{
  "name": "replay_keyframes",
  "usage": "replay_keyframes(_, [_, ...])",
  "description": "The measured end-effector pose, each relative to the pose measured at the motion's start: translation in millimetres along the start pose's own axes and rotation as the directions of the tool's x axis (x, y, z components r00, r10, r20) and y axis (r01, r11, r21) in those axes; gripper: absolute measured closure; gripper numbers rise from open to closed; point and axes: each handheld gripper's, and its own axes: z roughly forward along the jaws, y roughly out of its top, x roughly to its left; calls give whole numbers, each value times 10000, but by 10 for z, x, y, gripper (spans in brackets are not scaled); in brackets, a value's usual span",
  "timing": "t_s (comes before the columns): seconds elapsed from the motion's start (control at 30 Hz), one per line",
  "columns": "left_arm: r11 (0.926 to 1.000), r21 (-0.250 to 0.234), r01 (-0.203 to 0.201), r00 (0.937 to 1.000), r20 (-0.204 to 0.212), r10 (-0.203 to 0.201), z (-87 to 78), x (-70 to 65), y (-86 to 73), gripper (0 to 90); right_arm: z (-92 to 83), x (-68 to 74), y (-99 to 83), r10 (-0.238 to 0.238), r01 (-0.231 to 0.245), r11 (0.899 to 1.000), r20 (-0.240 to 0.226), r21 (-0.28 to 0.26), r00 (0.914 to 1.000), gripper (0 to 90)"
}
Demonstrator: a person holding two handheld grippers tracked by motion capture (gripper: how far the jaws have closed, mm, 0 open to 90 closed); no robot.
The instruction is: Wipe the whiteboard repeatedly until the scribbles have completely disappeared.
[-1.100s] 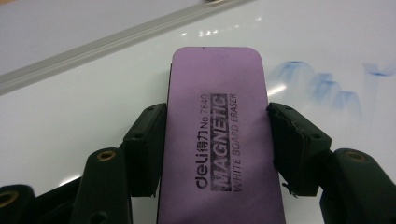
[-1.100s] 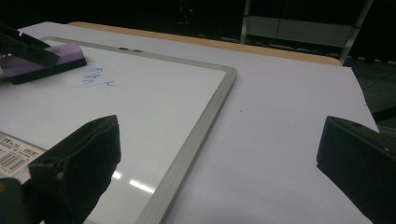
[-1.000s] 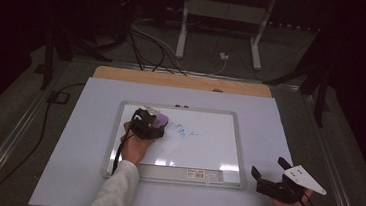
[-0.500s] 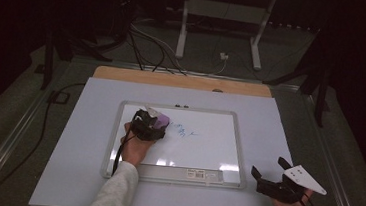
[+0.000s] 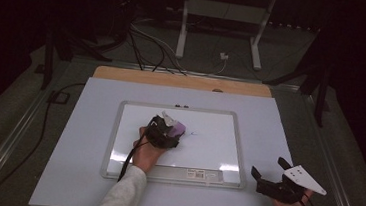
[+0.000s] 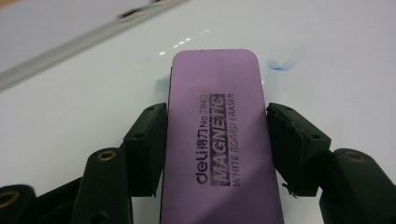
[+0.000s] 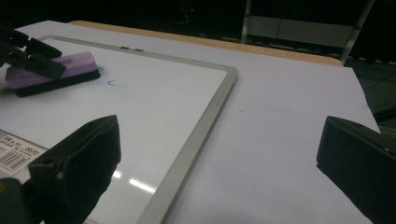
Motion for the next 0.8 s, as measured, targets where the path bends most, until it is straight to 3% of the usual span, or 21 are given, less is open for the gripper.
replay_keyframes(0.07, [9992, 110, 396, 9985, -382, -391, 25, 135, 28, 420, 1, 0, 0, -4, 4, 10000, 2, 14, 10000, 0])
replay_keyframes(0.17, [9945, 237, 1016, 9905, -953, -989, 72, 301, 86, 420, 5, 2, -1, 2, -2, 10000, -9, 29, 10000, 0])
replay_keyframes(0.27, [9926, 236, 1188, 9873, -1088, -1155, 123, 330, 136, 420, 9, 5, -1, -4, 4, 10000, -16, 25, 10000, 0])
replay_keyframes(0.43, [9957, 243, 897, 9930, -793, -876, 164, 160, 185, 420, 17, 12, -2, -40, 40, 10000, -54, 45, 10000, 0])
replay_keyframes(0.57, [9996, 241, 115, 9999, -114, -113, 158, -95, 195, 420, 19, 22, -2, -59, 59, 10000, -70, 66, 10000, 0])
replay_keyframes(0.67, [9990, 195, -406, 9982, 454, 397, 143, -254, 191, 419, 17, 21, -2, -65, 65, 10000, -74, 52, 10000, 0])
replay_keyframes(0.73, [9982, 165, -583, 9973, 455, 575, 137, -279, 186, 419, 15, 19, -2, -65, 65, 10000, -61, 53, 10000, 0])
replay_keyframes(0.8, [9987, 169, -480, 9980, 415, 472, 143, -228, 187, 419, 7, 15, 0, -27, 27, 10000, -48, 35, 10000, 0])
